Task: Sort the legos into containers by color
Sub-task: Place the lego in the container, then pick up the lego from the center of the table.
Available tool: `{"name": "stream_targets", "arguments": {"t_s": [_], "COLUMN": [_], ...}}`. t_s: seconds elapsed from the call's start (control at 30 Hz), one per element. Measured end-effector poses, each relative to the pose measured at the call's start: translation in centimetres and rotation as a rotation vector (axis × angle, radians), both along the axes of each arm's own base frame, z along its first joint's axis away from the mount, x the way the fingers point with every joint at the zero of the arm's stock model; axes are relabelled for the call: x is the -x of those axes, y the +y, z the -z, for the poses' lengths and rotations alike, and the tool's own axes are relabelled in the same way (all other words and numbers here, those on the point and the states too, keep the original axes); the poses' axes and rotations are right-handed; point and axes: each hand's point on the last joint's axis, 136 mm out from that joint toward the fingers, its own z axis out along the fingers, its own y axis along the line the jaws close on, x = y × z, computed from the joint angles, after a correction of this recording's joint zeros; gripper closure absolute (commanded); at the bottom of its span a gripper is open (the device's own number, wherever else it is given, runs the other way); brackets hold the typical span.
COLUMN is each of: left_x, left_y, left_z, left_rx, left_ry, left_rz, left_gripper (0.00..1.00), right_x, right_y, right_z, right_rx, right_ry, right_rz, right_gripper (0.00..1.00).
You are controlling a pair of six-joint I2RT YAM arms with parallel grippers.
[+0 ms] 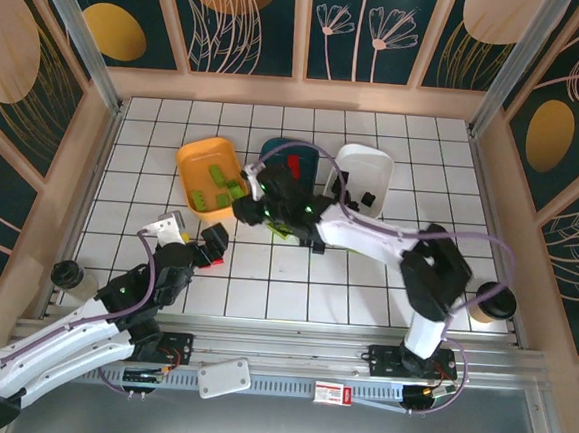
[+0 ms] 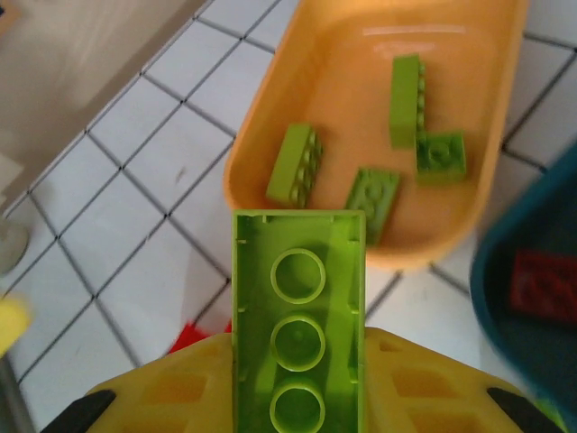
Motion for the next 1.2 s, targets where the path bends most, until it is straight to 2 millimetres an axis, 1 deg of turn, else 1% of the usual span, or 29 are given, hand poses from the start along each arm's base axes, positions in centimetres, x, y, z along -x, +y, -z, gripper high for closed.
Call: {"name": "stream_targets", "arguments": {"t_s": [0.1,0.13,0.2,0.23,0.3,0.33,0.37,0.43,0.5,0.57,0.63,0.73,0.83,0.9,1.03,1.07,1.13,1.2], "left_x": [0.1,0.1,0.1,0.1,0.2,0.2,0.2,0.1,0.1,0.0,-0.1,-0.4,-0.7,-1.1,-1.8,-2.1,-2.5,-2.8], "left_y": [0.1,0.1,0.1,0.1,0.1,0.0,0.0,-0.2,-0.5,-1.0,-1.6,-3.0,-4.9,-6.7,-10.5,-11.6,-13.7,-16.1], "left_z": [-0.2,-0.2,-0.1,0.0,0.0,0.1,0.2,0.4,0.5,0.6,0.6,1.0,2.4,3.4,5.4,6.0,7.0,7.8], "left_rx": [-0.001,-0.002,-0.003,-0.005,-0.007,-0.009,-0.013,-0.019,-0.02,-0.02,-0.019,-0.029,-0.076,-0.106,-0.136,-0.142,-0.16,-0.192], "left_ry": [0.002,0.002,0.005,0.006,0.01,0.013,0.016,0.024,0.031,0.034,0.033,0.047,0.098,0.137,0.202,0.219,0.246,0.263], "left_rz": [0.001,0.001,0.003,0.004,0.005,0.007,0.008,0.012,0.027,0.045,0.068,0.12,0.191,0.25,0.37,0.401,0.454,0.505], "left_gripper": [0.02,0.02,0.02,0.02,0.02,0.02,0.01,0.01,0.02,0.02,0.01,0.01,0.02,0.08,0.16,0.17,0.19,0.19], "right_x": [-3.5,-4.4,-6.3,-7.2,-8.4,-8.9,-9.3,-9.6,-9.7,-9.2,-8.2,-5.9,-3.6,-2.4,-0.8,-0.2,1.0,2.2], "right_y": [2.9,3.6,4.8,5.2,5.7,5.9,6.0,5.9,5.8,5.1,3.5,-0.2,-5.4,-9.7,-17.7,-19.2,-21.4,-23.1], "right_z": [0.9,1.3,2.2,2.8,3.6,3.8,3.9,3.9,3.5,3.3,3.2,2.2,0.6,-0.2,0.0,0.2,0.3,-0.2], "right_rx": [-0.015,-0.018,-0.026,-0.024,-0.026,-0.029,-0.033,-0.041,-0.06,-0.069,-0.068,-0.074,-0.102,-0.127,-0.136,-0.135,-0.135,-0.148], "right_ry": [-0.003,-0.002,0.006,0.012,0.025,0.028,0.029,0.04,0.037,0.04,0.043,0.04,0.023,0.006,-0.012,-0.016,-0.022,-0.034], "right_rz": [-0.006,-0.005,-0.001,0.006,0.017,0.022,0.024,0.032,0.038,0.046,0.065,0.111,0.186,0.266,0.435,0.468,0.514,0.547], "right_gripper": [0.83,0.81,0.76,0.68,0.43,0.37,0.35,0.33,0.33,0.33,0.33,0.33,0.33,0.33,0.33,0.33,0.33,0.33]}}
